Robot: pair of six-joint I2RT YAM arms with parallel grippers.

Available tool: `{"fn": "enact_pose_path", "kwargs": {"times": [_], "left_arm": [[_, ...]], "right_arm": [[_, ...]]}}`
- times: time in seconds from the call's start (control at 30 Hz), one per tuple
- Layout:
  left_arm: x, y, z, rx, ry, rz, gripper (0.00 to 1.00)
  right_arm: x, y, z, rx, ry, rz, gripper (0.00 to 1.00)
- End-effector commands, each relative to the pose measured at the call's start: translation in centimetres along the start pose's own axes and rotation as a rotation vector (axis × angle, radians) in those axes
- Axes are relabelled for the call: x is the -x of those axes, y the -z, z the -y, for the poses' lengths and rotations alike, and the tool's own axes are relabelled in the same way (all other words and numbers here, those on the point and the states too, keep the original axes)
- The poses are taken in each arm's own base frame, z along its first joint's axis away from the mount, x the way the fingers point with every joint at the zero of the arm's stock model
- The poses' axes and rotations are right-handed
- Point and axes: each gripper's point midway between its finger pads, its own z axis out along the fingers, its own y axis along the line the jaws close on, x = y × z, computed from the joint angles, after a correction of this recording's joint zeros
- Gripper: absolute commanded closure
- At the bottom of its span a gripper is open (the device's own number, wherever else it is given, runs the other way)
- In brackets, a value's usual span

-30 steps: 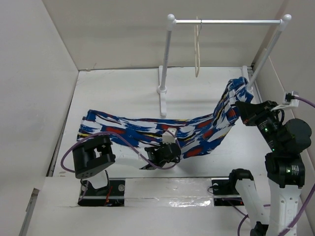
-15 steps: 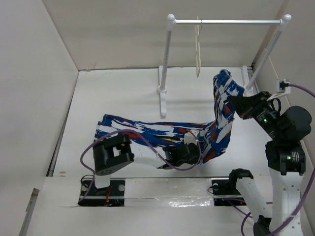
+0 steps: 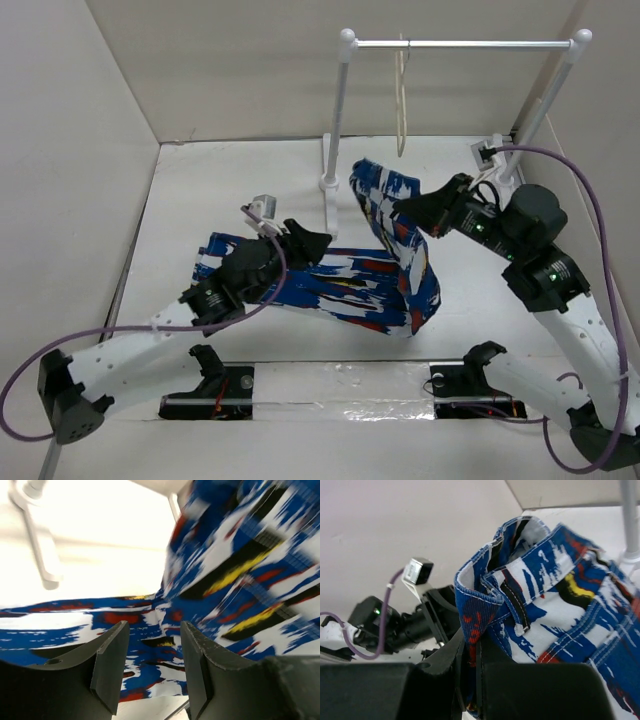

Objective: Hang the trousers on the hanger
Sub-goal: Fold the trousers at the center of the board.

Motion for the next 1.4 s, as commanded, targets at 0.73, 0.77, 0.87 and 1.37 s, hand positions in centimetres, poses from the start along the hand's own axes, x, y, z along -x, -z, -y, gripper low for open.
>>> {"fn": "enact_pose_path", "kwargs": {"times": [0.73, 0.77, 0.87, 1.37], "left_arm": [[16.5, 14.8, -1.6, 0.131, -0.044, 0.413, 0.59], [16.8, 15.3, -1.5, 0.133, -0.043, 0.422, 0.59], [17.6, 16.7, -1.6, 0.136, -0.032, 0.457, 0.59], [11.1, 10.5, -4.9, 0.191, -0.030, 0.286, 0.49]], "right_arm": [[-11.1, -25.2, -7.5, -0.039, 0.069, 0.064, 1.00], [-13.3, -26.4, -7.8, -0.033, 0.069, 0.032, 1.00], [-22.7, -30.6, -9.2, -0.005, 0.085, -0.094, 0.77], [-23.3, -20.2, -3.2, -0.151, 0.055, -0.109, 0.19]]}}
